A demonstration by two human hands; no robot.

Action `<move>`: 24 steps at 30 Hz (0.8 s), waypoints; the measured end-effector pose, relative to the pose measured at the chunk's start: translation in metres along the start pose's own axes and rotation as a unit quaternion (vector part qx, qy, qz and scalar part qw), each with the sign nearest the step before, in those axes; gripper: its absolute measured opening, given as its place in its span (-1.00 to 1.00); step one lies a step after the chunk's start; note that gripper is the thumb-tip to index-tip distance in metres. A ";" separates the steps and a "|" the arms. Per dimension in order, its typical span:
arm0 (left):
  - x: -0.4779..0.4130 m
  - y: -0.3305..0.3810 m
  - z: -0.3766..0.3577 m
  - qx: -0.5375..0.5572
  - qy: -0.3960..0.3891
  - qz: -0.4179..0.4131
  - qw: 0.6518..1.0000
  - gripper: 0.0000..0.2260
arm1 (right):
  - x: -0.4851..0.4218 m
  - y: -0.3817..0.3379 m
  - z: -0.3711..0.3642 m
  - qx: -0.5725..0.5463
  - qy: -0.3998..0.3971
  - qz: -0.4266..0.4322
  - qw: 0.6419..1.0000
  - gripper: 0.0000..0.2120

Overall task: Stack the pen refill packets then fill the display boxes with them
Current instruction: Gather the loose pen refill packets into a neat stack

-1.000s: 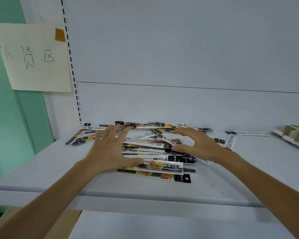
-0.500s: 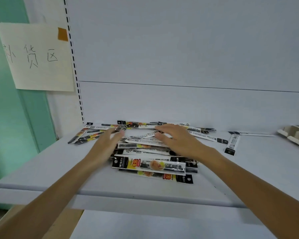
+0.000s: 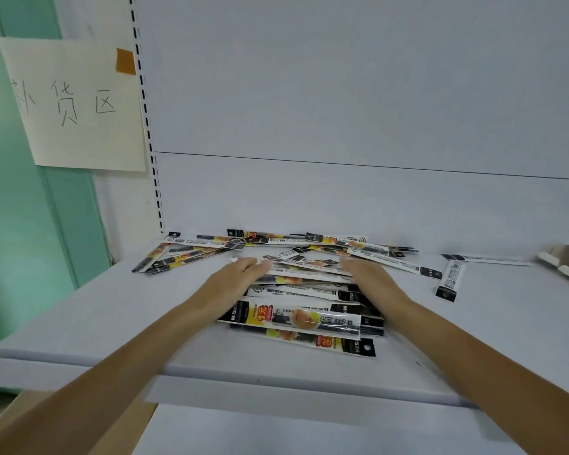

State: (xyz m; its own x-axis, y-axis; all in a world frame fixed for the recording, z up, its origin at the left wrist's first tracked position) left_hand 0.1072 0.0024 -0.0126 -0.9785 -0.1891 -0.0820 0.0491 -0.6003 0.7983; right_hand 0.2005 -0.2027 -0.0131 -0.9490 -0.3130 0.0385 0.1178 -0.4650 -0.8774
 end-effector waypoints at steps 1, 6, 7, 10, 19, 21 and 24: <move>0.004 0.000 0.002 0.000 -0.002 -0.010 1.000 -0.49 | -0.001 0.000 -0.003 0.023 -0.006 0.010 1.000 -0.67; -0.003 -0.003 0.028 -0.015 0.063 -0.017 0.998 -0.57 | -0.008 -0.011 0.010 0.101 0.072 0.060 0.991 -0.63; -0.007 -0.006 0.034 -0.025 0.084 -0.013 0.996 -0.58 | -0.011 -0.017 0.017 0.100 0.094 0.074 0.988 -0.65; -0.019 -0.015 0.041 -0.077 0.071 -0.023 0.994 -0.58 | -0.028 -0.035 0.027 0.154 0.110 0.111 0.976 -0.73; -0.054 -0.011 0.027 -0.181 0.006 -0.089 0.979 -0.66 | -0.084 -0.062 -0.049 0.385 -0.179 0.145 0.894 -0.45; -0.054 -0.011 0.026 -0.206 -0.002 -0.121 0.971 -0.67 | -0.091 -0.061 -0.056 0.379 -0.232 0.115 0.889 -0.46; -0.055 -0.017 0.031 -0.229 0.005 -0.132 0.964 -0.71 | -0.096 -0.059 -0.054 0.374 -0.244 0.096 0.889 -0.56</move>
State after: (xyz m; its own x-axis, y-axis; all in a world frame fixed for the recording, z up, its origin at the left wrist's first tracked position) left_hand 0.1545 0.0470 -0.0038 -0.9671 0.0109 -0.2543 -0.1159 -0.9083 0.4019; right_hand 0.2688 -0.1011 0.0092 -0.6715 -0.6833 0.2866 0.5989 -0.7283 -0.3330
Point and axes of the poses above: each hand's wrist, its own x-axis away from the middle knuckle, its own z-axis out of the back of the hand, y = z × x, the point moved 4 cm from there along -x, towards the middle knuckle, and after that the axes turned 4 degrees about -z, right-handed, at the moved point
